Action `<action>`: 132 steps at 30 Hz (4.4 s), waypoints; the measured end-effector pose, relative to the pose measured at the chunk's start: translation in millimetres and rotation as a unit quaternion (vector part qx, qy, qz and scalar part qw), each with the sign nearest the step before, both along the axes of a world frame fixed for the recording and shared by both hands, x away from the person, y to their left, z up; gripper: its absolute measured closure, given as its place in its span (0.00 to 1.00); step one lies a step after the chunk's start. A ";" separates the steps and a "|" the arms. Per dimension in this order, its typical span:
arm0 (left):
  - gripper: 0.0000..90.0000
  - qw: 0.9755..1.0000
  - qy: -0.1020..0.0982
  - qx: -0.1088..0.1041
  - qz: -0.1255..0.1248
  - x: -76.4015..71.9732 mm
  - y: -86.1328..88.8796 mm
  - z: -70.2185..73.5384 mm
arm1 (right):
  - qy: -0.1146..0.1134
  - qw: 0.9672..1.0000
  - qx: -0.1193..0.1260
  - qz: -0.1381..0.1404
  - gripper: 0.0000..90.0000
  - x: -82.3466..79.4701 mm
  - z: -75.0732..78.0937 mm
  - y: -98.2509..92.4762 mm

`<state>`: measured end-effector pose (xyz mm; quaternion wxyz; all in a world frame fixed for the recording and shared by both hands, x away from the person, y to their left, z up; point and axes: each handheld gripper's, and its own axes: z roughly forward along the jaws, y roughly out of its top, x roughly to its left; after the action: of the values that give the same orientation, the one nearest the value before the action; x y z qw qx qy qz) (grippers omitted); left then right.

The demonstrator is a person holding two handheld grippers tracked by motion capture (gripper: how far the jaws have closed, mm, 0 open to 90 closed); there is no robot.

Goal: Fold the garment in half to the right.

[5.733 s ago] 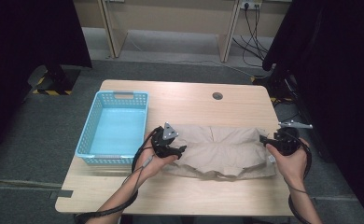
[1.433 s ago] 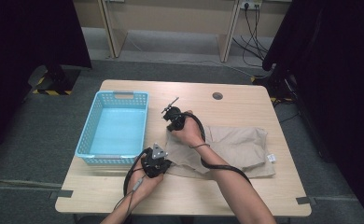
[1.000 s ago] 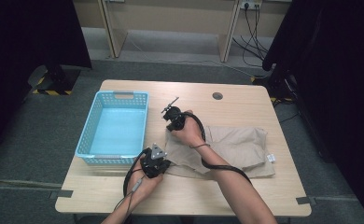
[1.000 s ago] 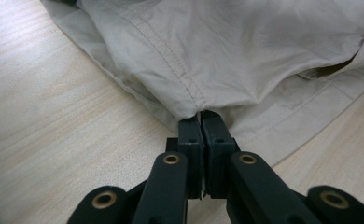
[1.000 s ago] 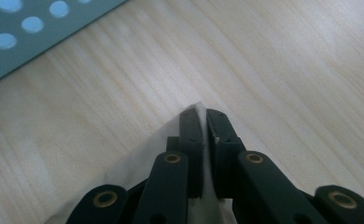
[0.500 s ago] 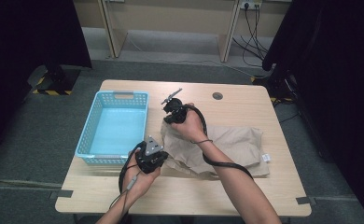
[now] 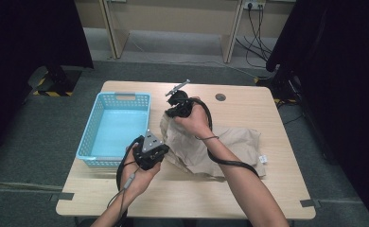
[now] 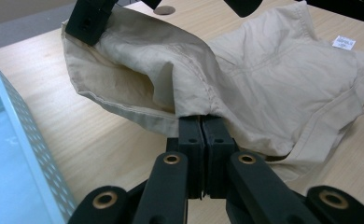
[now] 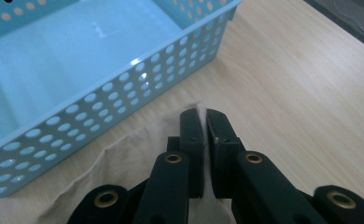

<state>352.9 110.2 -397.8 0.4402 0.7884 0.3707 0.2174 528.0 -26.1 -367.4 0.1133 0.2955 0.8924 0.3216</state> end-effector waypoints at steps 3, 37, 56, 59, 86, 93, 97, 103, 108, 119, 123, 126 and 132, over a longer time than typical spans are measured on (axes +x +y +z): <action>0.98 1.000 -0.006 -0.002 0.003 0.4 2.1 4.1 | -0.004 1.000 0.003 0.000 0.96 0.4 5.1 -0.2; 0.98 0.999 -0.037 -0.002 0.008 -1.1 10.9 27.0 | -0.026 0.999 0.020 0.001 0.97 -1.3 32.5 2.9; 0.98 0.999 -0.051 -0.004 0.011 -2.4 15.1 37.2 | -0.032 0.999 0.030 0.002 0.97 -1.4 42.7 3.6; 0.98 0.999 -0.052 -0.003 0.013 -2.5 16.9 38.3 | -0.034 0.999 0.031 0.003 0.97 -1.8 44.5 4.8; 0.98 0.998 -0.056 -0.009 0.016 -1.3 16.8 43.5 | -0.036 0.999 0.038 0.005 0.97 -1.3 48.3 7.3; 0.98 0.998 -0.060 -0.015 0.003 5.4 1.0 45.2 | -0.035 0.999 0.040 -0.005 0.97 1.0 46.6 -6.1; 0.98 0.998 -0.063 -0.014 -0.004 8.1 -6.9 47.6 | -0.038 0.998 0.042 -0.010 0.97 2.2 48.8 -16.2; 0.98 0.998 -0.065 -0.011 -0.014 12.0 -17.7 50.7 | -0.038 0.998 0.047 -0.020 0.97 1.9 51.0 -29.5; 0.98 0.997 -0.068 -0.010 -0.021 13.8 -25.2 52.8 | -0.039 0.998 0.049 -0.024 0.97 2.5 52.0 -38.6; 0.98 0.996 -0.075 -0.010 -0.045 16.8 -47.2 63.3 | -0.042 0.997 0.053 -0.036 0.97 1.2 59.7 -58.7; 0.98 0.996 -0.078 -0.008 -0.053 18.6 -55.8 66.3 | -0.043 0.997 0.052 -0.042 0.97 1.2 61.8 -68.3; 0.98 0.995 -0.078 -0.008 -0.059 20.5 -61.8 67.8 | -0.044 0.996 0.054 -0.047 0.97 1.0 63.2 -76.5; 0.98 0.994 -0.080 -0.006 -0.070 21.2 -73.6 68.2 | -0.040 0.996 0.059 -0.058 0.97 -0.7 64.6 -93.1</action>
<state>374.0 36.6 -329.6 0.4870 0.7902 0.2792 0.2460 527.3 -119.2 -302.8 0.1500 0.3401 0.8478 0.3783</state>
